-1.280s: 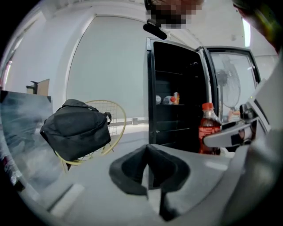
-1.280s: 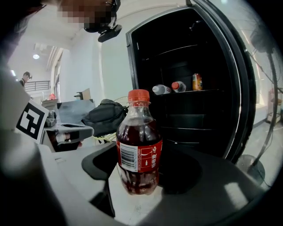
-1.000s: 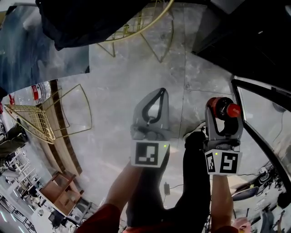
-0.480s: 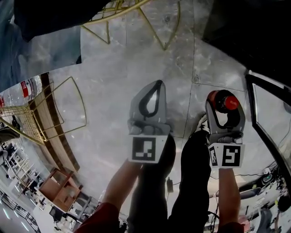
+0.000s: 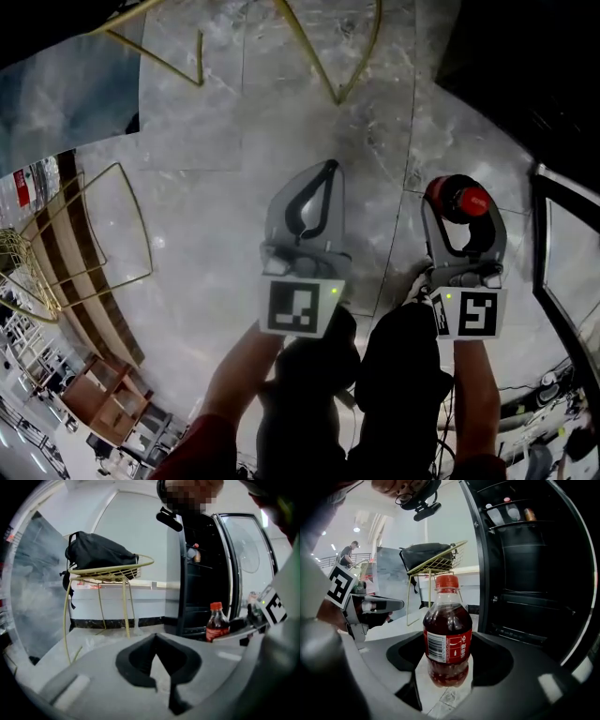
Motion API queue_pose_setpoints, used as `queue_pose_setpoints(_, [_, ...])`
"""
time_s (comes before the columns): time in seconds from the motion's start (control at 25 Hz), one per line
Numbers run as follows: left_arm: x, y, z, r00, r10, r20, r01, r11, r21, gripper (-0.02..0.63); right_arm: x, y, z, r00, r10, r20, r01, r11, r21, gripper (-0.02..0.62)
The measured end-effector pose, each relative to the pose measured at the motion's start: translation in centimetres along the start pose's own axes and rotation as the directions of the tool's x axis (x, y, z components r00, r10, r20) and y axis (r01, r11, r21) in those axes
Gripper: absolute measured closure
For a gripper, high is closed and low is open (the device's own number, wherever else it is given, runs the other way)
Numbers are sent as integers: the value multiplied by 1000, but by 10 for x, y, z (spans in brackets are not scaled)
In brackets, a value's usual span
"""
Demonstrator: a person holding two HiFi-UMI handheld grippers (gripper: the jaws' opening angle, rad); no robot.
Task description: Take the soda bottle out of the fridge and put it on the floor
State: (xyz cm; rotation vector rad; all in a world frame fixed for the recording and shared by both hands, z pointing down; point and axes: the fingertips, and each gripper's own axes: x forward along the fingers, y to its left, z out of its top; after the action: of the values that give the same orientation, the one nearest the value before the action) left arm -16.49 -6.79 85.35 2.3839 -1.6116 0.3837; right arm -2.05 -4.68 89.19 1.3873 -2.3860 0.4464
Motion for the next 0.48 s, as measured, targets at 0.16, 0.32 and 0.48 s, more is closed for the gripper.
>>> queue_pose_setpoints(0.16, [16, 2, -36, 1000, -15, 21, 15, 1000, 25, 606, 25, -6, -35, 1000, 4, 19, -4, 1000, -12, 296])
queue_pose_setpoints(0.32, [33, 8, -67, 999, -16, 51, 14, 999, 34, 606, 49, -7, -64, 999, 26, 26, -25, 999, -37, 296])
queue_pose_setpoints(0.48, [47, 12, -88, 997, -1, 71, -1, 1000, 20, 606, 66, -7, -82, 998, 54, 38, -52, 997, -51, 296])
